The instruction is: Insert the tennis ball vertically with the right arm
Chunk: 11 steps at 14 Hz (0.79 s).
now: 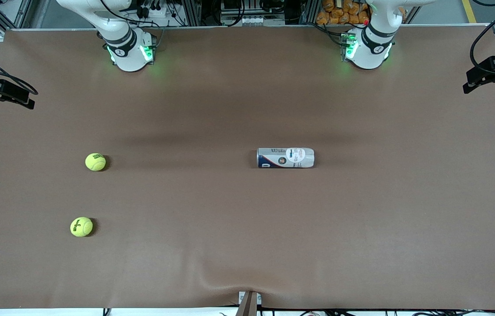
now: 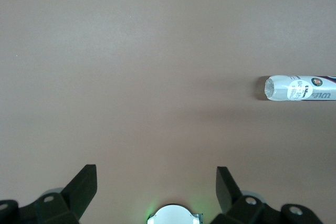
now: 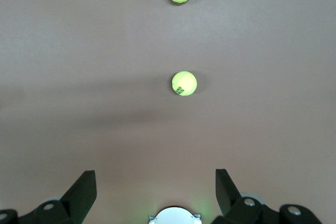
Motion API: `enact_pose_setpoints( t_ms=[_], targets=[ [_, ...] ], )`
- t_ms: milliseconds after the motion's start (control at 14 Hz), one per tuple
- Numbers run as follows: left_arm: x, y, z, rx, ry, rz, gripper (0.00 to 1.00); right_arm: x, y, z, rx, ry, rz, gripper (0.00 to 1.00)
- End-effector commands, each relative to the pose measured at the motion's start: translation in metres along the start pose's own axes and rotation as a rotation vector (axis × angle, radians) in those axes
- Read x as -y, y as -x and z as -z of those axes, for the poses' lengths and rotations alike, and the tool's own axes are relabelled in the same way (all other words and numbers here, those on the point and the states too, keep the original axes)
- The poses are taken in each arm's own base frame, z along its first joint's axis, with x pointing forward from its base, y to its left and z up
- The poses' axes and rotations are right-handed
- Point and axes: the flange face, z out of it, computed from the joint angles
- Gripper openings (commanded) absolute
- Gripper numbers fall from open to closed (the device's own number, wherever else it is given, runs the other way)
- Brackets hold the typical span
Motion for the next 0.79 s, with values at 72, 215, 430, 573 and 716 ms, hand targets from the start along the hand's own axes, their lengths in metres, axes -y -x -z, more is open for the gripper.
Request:
enact_pose_setpoints(
  t_ms=[72, 215, 430, 573, 716],
  targets=[
    [0.002, -0.001, 0.000, 0.009, 0.008, -0.006, 1.00, -0.005, 0.014, 0.005, -0.001, -0.004, -0.024, 1.00],
    [0.002, -0.002, -0.002, 0.015, 0.008, -0.003, 1.00, -0.005, 0.013, 0.004, 0.004, -0.004, -0.022, 1.00],
    [0.001, -0.009, -0.011, 0.033, 0.007, -0.009, 1.00, -0.008, 0.013, 0.003, 0.005, -0.006, -0.030, 1.00],
    [0.001, -0.010, -0.012, 0.033, 0.007, -0.011, 1.00, -0.008, 0.013, 0.004, 0.002, -0.008, -0.029, 1.00],
    [0.001, -0.019, -0.027, 0.064, 0.008, -0.009, 1.00, -0.009, 0.013, 0.004, 0.005, -0.008, -0.025, 1.00]
  ],
)
